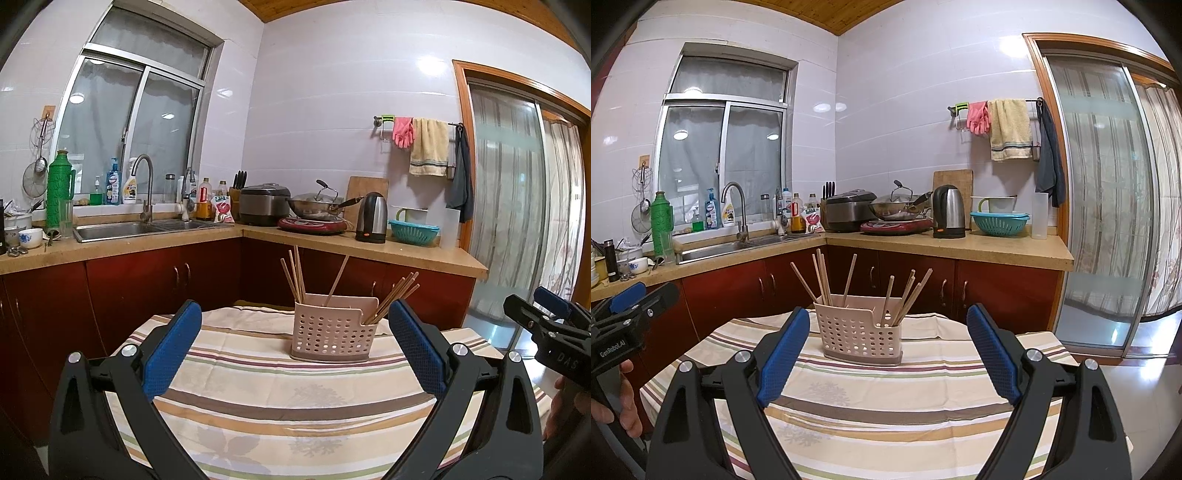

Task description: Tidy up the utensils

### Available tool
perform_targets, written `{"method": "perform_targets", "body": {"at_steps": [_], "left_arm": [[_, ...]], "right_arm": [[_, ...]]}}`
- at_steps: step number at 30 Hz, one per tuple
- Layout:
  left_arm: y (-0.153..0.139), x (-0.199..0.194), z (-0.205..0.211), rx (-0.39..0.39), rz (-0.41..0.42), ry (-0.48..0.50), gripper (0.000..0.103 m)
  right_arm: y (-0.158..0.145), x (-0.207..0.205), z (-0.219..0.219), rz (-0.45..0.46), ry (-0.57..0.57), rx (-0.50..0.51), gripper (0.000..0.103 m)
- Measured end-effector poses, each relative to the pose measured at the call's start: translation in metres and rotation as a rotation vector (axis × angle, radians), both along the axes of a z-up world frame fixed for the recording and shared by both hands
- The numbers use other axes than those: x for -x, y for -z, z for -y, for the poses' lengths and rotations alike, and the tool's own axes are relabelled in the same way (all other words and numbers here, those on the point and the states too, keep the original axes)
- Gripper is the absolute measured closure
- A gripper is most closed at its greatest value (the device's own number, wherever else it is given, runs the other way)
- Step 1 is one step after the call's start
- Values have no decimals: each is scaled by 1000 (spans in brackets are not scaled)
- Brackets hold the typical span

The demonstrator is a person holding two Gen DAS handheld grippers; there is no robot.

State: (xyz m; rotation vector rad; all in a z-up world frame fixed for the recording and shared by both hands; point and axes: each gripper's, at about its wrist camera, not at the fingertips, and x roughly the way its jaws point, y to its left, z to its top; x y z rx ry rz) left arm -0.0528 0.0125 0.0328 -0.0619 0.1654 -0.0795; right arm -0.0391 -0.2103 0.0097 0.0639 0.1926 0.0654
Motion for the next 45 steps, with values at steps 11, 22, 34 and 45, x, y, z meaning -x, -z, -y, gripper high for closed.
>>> {"method": "perform_targets", "body": {"at_steps": [11,22,34,45], "left_arm": [[1,-2,-1,-4,-8,-11,4],[4,-6,-1,-13,-20,-16,4],[5,-5,-4,0,-6,-23,4],[9,-9,3,-45,-27,-11,4]], "right_arm": [[1,1,-1,-4,0,2,18],[1,2,-3,-5,-1,1,18],[1,2,-2,-7,-2,0,18],[11,-4,-5,-23,-1,-2,18]]}}
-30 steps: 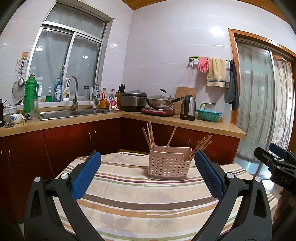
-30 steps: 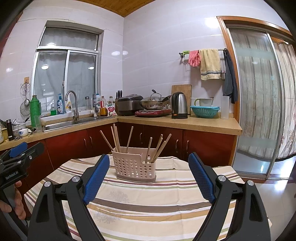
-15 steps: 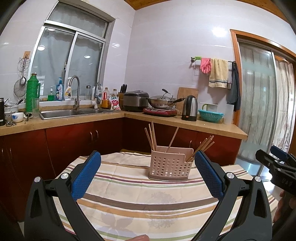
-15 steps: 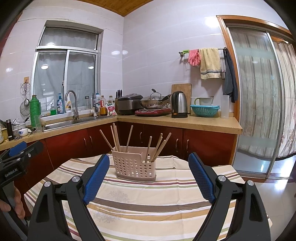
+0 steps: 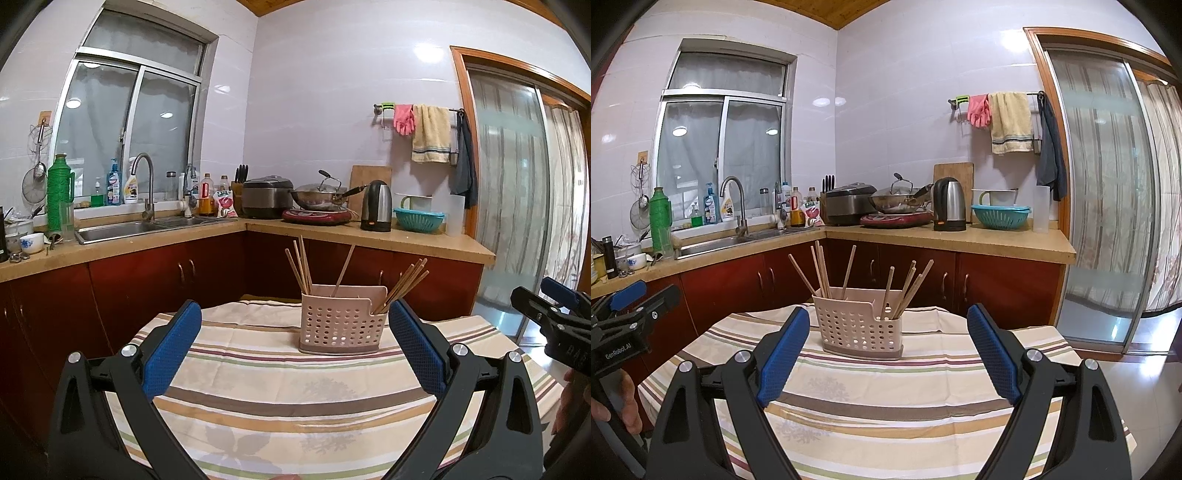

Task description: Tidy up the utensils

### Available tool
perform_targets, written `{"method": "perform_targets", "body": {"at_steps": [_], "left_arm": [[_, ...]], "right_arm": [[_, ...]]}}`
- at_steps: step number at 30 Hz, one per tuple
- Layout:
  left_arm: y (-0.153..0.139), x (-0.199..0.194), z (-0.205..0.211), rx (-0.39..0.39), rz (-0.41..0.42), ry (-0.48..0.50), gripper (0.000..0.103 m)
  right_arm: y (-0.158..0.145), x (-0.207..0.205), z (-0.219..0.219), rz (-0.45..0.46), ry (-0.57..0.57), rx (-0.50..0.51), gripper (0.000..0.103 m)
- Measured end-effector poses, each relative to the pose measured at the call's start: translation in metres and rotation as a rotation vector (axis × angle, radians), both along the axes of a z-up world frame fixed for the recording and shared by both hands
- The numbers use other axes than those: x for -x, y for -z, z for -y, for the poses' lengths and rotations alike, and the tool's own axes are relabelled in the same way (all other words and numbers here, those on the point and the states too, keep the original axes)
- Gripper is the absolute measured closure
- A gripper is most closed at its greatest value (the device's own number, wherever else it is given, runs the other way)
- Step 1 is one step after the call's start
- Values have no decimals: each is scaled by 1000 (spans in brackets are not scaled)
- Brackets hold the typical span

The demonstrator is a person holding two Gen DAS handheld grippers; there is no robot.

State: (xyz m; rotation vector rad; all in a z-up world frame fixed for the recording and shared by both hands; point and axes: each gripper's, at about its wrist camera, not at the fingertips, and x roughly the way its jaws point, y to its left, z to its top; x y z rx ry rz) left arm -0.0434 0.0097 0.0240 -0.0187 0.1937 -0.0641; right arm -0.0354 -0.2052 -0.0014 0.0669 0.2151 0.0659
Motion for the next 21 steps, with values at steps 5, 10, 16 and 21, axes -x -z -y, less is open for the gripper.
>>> {"method": "perform_targets", "body": {"at_steps": [5,10,16,21], "left_arm": [[2,-4,-3,17,2,-2,4],[10,-18,-8,35,-22,1,4],[32,-61,-17,8,-105,-69,4],[71,-128,-40,-4,-249,-122,4]], "right_arm": [[2,-4,3,-9,3,-3,18],[12,-15,8,-39,14,-12,18],[34,-44,23,-93,44,-14,18],[62,-85,53,-171,102,-23,18]]}}
